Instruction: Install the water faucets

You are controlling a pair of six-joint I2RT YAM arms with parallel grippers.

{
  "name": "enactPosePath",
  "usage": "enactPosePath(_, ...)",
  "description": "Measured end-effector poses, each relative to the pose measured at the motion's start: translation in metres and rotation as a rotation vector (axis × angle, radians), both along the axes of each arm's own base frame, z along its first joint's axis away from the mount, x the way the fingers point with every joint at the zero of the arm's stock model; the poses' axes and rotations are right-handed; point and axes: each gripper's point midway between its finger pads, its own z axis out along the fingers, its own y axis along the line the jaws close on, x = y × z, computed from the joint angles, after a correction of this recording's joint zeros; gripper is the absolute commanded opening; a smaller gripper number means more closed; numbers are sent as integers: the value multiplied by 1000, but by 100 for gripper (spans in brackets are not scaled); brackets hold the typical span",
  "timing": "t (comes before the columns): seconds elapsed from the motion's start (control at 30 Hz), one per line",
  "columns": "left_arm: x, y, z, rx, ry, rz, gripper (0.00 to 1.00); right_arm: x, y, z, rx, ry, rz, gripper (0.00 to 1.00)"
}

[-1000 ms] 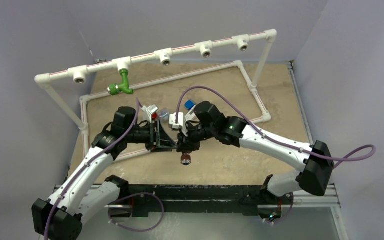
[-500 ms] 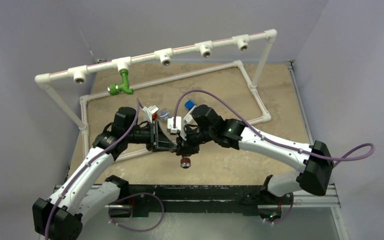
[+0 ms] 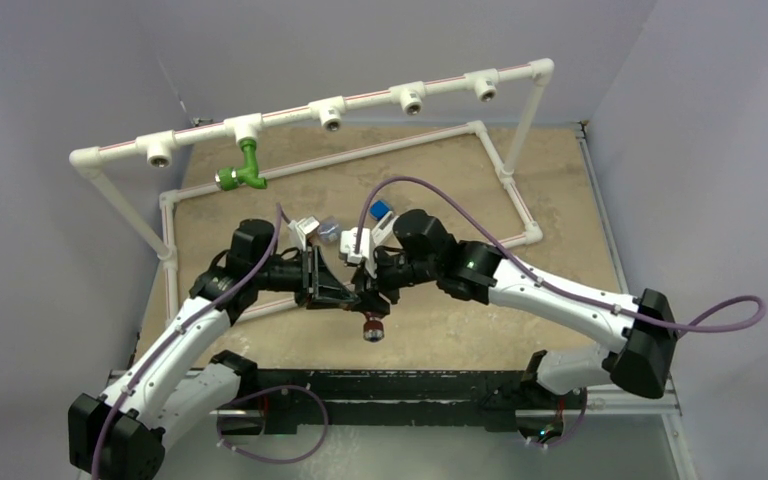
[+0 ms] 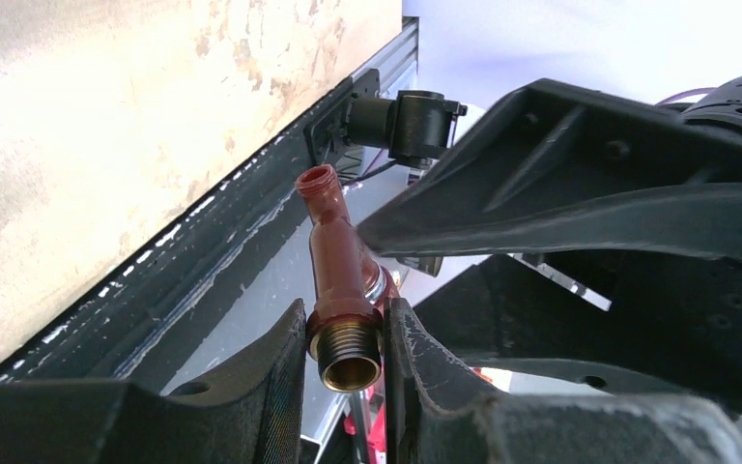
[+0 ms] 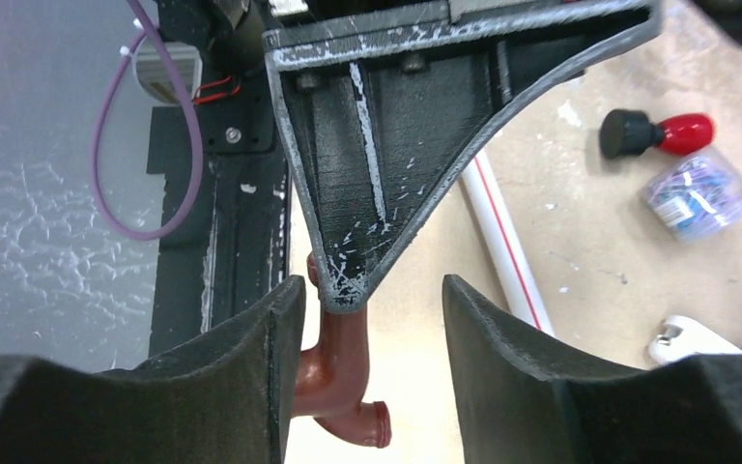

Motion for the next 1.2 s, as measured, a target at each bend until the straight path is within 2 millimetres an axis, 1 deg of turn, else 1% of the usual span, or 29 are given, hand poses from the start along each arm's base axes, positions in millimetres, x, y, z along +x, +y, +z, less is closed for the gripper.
enactPosePath(0.1, -1, 0, 2, -12, 15, 3, 0, 0, -3, 16, 46, -29, -9, 60)
enactPosePath(0.2, -2, -1, 6, -30, 14, 3, 0, 0, -7, 29, 77, -54, -21, 61)
enactPosePath(0.3, -4, -2, 6, -49, 33, 1, 0, -4, -14, 43, 118, -80, -24, 62)
enactPosePath(0.43, -6, -3, 7, -73, 72, 4, 0, -12, -31, 58, 180, -131, -25, 63)
enactPosePath(0.6, -2, 1, 18, -139, 92, 32, 0, -19, -53, 70, 245, -222, -32, 65)
enactPosePath(0.7, -2, 3, 23, -173, 106, 44, 0, -21, -62, 75, 269, -281, -25, 64)
enactPosePath(0.83, -4, 3, 30, -225, 127, 57, 0, -20, -69, 75, 279, -347, -21, 65)
enactPosePath(0.97, -6, 5, 33, -289, 176, 86, 0, -20, -73, 62, 261, -401, 5, 65)
enactPosePath(1.07, -6, 6, 39, -330, 215, 107, 0, -18, -73, 55, 249, -434, 23, 65)
enactPosePath(1.2, -6, 8, 51, -380, 229, 127, 0, -16, -69, 58, 274, -490, 41, 65)
